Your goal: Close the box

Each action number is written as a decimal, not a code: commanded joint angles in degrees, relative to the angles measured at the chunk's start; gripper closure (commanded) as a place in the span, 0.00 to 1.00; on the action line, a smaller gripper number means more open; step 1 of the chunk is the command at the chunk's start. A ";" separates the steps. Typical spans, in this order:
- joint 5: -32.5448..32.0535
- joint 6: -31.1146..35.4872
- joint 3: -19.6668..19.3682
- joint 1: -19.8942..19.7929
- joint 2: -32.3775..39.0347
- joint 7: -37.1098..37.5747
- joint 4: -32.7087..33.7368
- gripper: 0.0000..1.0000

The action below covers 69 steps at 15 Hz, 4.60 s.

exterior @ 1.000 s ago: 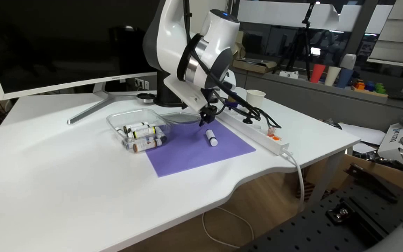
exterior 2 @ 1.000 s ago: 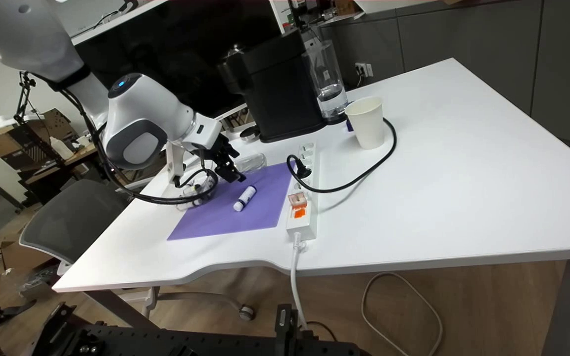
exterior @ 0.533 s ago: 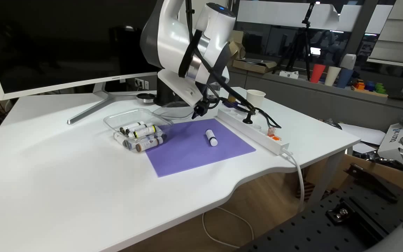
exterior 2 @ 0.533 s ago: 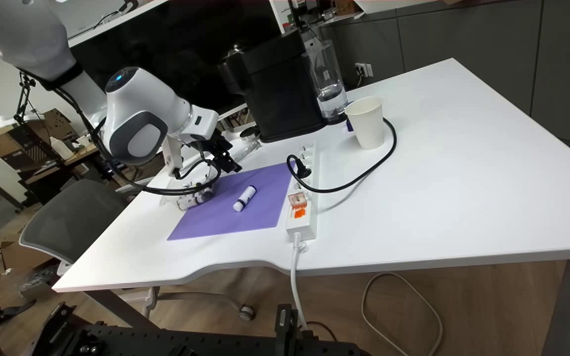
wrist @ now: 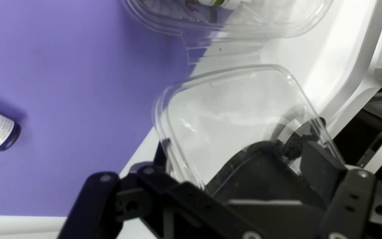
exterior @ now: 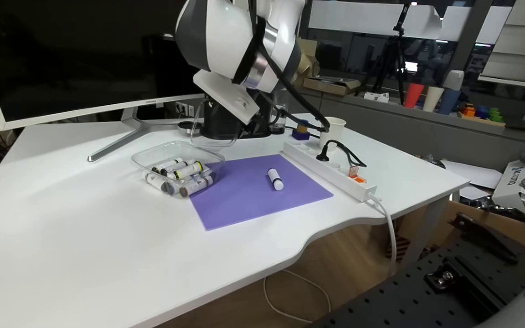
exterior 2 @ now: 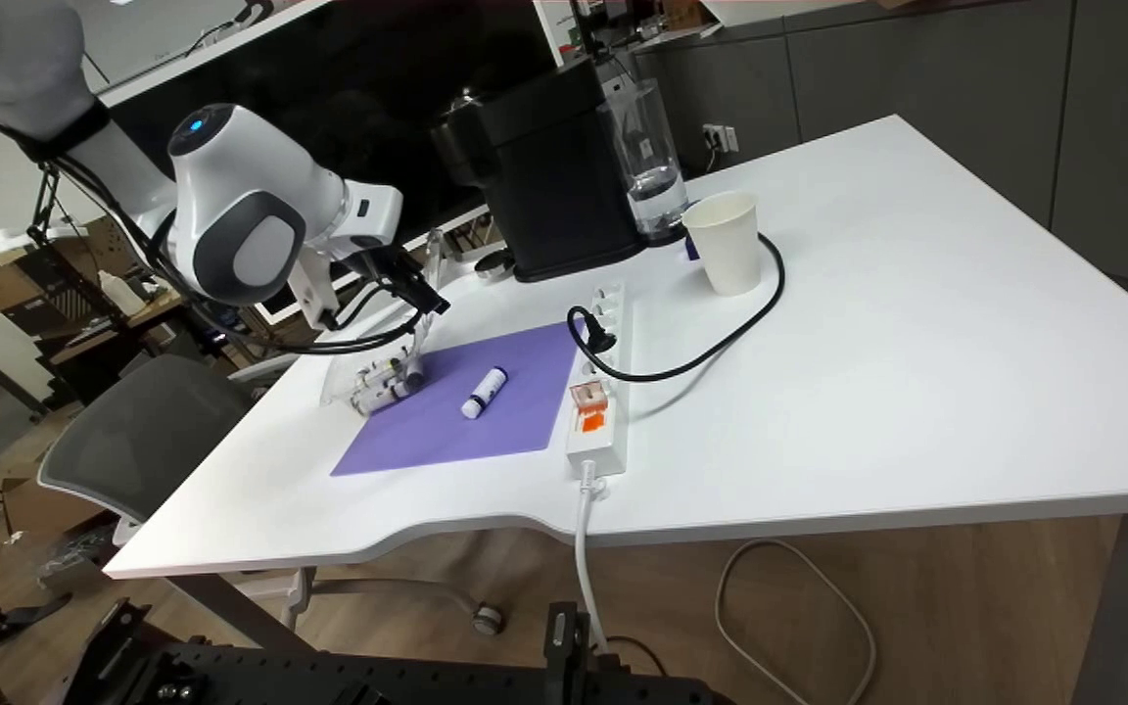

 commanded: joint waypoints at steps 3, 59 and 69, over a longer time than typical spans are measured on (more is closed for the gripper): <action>-3.82 -0.04 1.65 -0.98 -4.98 -0.63 -8.40 0.00; -21.16 -0.70 13.91 -25.17 17.38 1.52 4.96 0.00; -25.14 -0.42 14.43 -24.74 19.28 -3.62 6.77 0.00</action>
